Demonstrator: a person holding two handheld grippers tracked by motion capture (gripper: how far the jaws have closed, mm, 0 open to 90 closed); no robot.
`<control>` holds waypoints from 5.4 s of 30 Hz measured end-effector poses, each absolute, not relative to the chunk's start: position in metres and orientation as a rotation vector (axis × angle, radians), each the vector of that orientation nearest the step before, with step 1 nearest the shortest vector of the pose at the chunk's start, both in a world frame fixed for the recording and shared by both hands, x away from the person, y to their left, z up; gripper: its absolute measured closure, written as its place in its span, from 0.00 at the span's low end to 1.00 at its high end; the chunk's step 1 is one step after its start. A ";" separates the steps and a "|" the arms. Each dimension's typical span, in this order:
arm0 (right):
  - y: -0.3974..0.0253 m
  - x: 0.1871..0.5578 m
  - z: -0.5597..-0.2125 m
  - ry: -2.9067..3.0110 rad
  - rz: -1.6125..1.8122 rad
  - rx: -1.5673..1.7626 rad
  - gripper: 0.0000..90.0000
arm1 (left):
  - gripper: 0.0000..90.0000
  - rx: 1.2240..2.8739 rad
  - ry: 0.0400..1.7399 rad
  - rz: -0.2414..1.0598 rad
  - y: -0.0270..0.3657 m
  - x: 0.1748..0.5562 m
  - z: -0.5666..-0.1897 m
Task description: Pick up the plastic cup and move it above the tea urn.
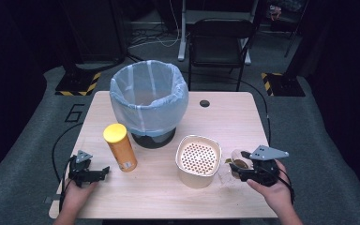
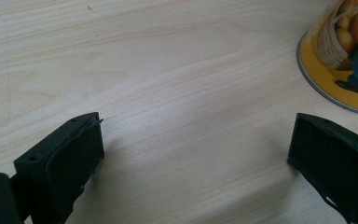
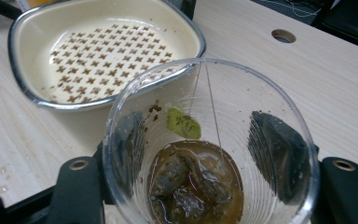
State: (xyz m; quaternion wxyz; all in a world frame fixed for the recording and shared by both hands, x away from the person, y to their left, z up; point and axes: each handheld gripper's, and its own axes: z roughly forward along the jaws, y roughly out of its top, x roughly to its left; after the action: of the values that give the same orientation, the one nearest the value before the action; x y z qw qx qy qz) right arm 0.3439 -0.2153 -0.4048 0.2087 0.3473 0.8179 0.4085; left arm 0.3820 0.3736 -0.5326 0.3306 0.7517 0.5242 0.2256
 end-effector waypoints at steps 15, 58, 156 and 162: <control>-0.222 0.378 -0.369 2.253 1.131 0.920 0.40 | 0.03 1.965 1.371 0.590 0.374 0.382 -0.533; -0.182 0.470 -0.363 2.309 1.274 0.702 0.41 | 0.03 1.969 1.371 0.588 0.374 0.382 -0.532; -0.087 0.369 -0.415 1.604 -0.059 -0.757 0.44 | 0.03 1.967 1.372 0.588 0.374 0.382 -0.532; -0.086 0.368 -0.409 1.571 -0.140 -0.825 0.44 | 0.03 1.967 1.372 0.588 0.374 0.382 -0.532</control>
State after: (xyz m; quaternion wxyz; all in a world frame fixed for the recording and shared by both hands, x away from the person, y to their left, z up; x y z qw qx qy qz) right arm 0.3678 -0.0861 -0.4085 0.6292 -0.3603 0.6860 -0.0610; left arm 0.3817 0.3736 -0.5324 0.3298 0.7520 0.5245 0.2250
